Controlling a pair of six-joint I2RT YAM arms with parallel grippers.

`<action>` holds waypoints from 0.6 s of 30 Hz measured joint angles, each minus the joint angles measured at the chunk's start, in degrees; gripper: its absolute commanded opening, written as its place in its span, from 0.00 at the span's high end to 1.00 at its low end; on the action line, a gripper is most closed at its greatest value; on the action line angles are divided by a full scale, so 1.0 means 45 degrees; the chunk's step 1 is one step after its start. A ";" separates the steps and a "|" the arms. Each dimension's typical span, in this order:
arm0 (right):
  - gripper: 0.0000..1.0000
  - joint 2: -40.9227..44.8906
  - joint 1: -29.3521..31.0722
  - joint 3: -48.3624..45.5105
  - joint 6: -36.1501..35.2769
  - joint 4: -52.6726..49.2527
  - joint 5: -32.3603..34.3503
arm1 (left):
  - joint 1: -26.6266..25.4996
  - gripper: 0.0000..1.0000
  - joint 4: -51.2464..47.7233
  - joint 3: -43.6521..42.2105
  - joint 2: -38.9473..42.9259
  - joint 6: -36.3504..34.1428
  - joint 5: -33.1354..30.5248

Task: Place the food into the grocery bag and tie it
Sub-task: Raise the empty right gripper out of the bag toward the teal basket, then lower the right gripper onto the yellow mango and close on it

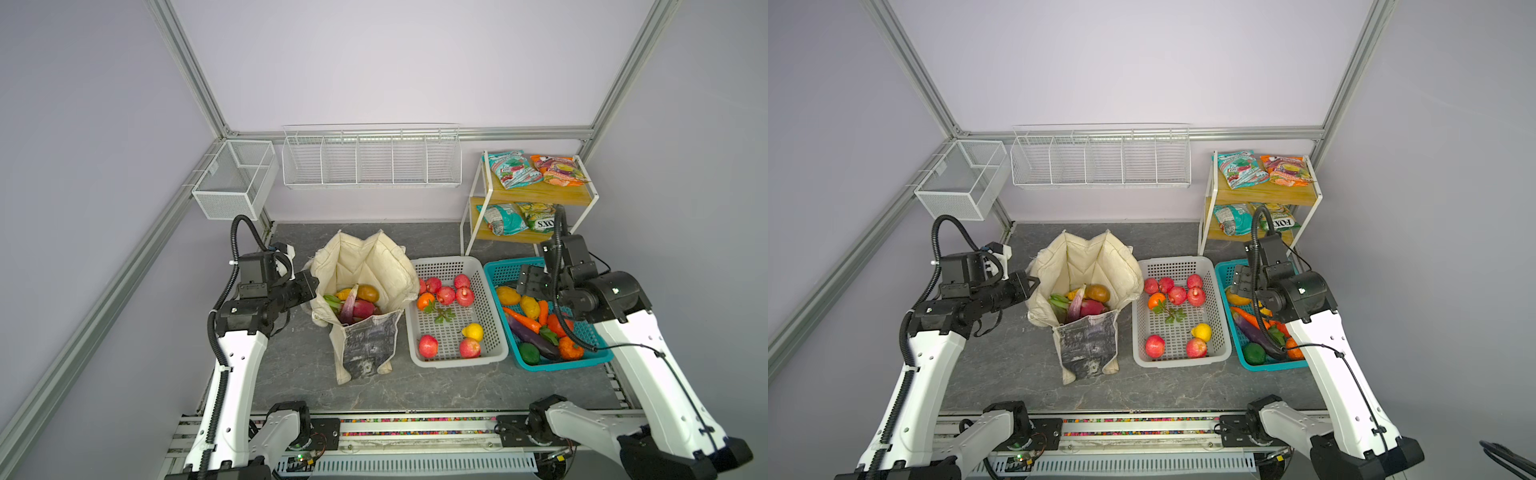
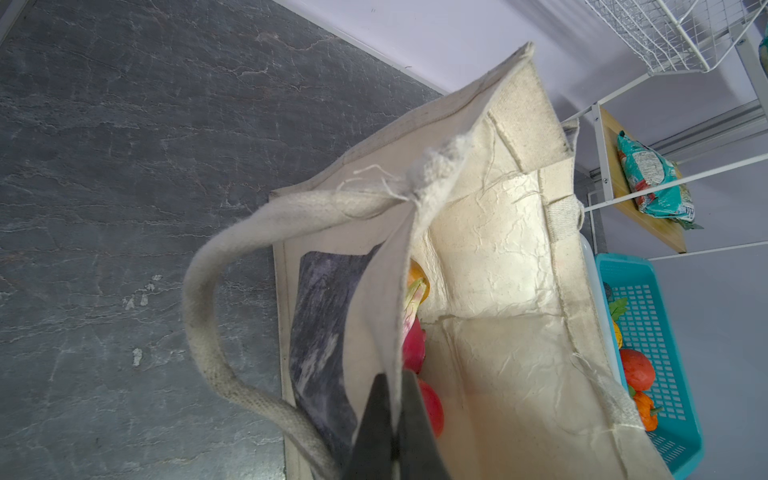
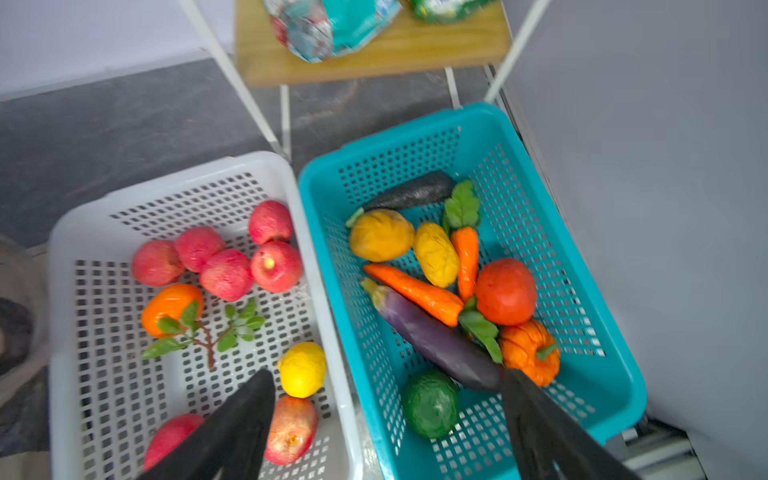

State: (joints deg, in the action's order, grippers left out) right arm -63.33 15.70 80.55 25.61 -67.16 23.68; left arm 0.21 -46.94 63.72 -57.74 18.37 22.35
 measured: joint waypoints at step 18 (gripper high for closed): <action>0.01 -0.0665 -0.3133 -0.2560 -0.0729 0.1161 -0.2220 | 0.0000 1.00 0.0019 -0.0010 -0.0005 -0.0005 0.0000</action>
State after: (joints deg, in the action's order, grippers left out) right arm -66.32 1.61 69.04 22.33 -61.93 13.69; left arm 0.21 -46.85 63.68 -57.76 18.35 22.35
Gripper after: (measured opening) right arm 0.972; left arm 0.047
